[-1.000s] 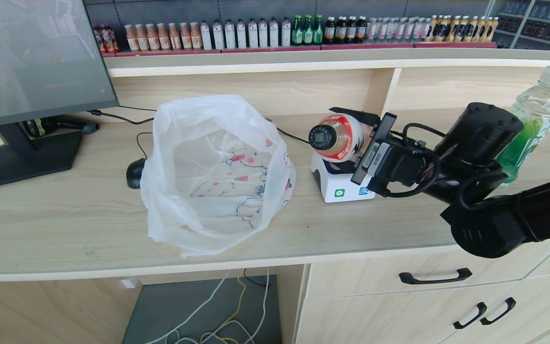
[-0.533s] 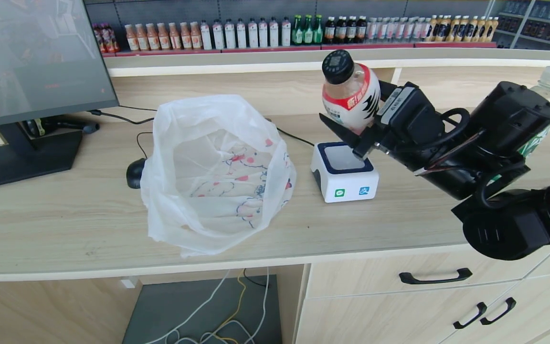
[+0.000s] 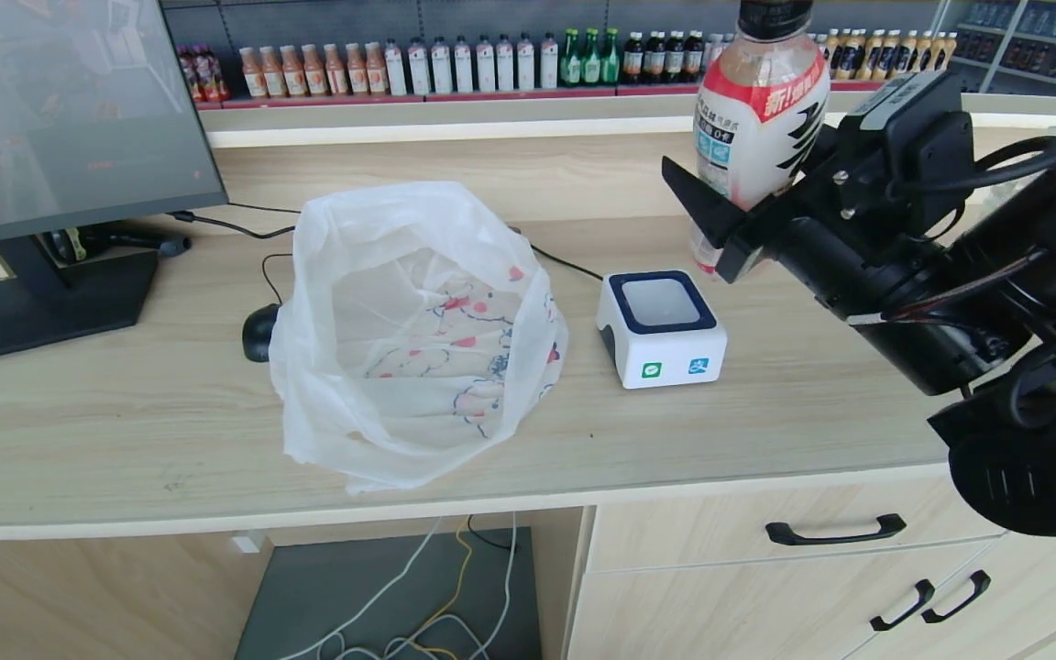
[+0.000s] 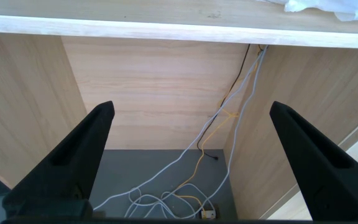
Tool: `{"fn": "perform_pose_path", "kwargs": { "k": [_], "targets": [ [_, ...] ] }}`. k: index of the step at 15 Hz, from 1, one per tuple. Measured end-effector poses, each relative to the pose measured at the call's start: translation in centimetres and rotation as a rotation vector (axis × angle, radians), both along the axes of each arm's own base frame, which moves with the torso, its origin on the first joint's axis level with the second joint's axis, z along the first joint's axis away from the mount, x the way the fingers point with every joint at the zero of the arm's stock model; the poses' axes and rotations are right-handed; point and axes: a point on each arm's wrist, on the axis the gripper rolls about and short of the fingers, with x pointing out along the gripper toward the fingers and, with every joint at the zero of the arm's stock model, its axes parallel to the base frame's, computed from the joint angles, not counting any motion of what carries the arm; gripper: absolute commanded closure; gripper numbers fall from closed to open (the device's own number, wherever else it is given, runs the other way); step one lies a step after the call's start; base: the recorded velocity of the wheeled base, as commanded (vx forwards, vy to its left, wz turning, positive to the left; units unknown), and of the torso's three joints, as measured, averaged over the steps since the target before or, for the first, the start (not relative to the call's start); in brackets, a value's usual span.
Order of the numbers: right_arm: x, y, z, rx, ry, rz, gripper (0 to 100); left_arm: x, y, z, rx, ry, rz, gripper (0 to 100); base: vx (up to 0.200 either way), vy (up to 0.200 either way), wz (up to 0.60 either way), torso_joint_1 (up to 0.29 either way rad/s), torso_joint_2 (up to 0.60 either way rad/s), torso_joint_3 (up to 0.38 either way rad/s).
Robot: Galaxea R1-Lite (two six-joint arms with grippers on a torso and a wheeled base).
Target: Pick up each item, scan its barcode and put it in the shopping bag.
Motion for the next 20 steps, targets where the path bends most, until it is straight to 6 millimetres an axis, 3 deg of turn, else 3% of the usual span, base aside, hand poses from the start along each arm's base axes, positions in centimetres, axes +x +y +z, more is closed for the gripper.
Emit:
{"fn": "perform_pose_path", "kwargs": {
  "k": [7, 11, 17, 20],
  "targets": [
    [-2.6, -1.6, -0.6, 0.292, 0.192, 0.093, 100, 0.0, 0.0, 0.0, 0.000, 0.000, 0.000, 0, 0.000, 0.000, 0.00, 0.000, 0.00, 0.000],
    [-3.8, -2.3, -2.8, 0.342, 0.250, 0.107, 100, 0.0, 0.0, 0.0, 0.000, 0.000, 0.000, 0, 0.000, 0.000, 0.00, 0.000, 0.00, 0.000],
    [-3.1, -1.7, -2.0, 0.447, 0.237, 0.063, 100, 0.0, 0.0, 0.0, 0.000, 0.000, 0.000, 0, 0.000, 0.000, 0.00, 0.000, 0.00, 0.000],
    [-2.3, -1.8, -1.7, 0.472, 0.223, 0.040, 100, 0.0, 0.0, 0.0, 0.000, 0.000, 0.000, 0, 0.000, 0.200, 0.00, 0.002, 0.00, 0.001]
  ]
}}
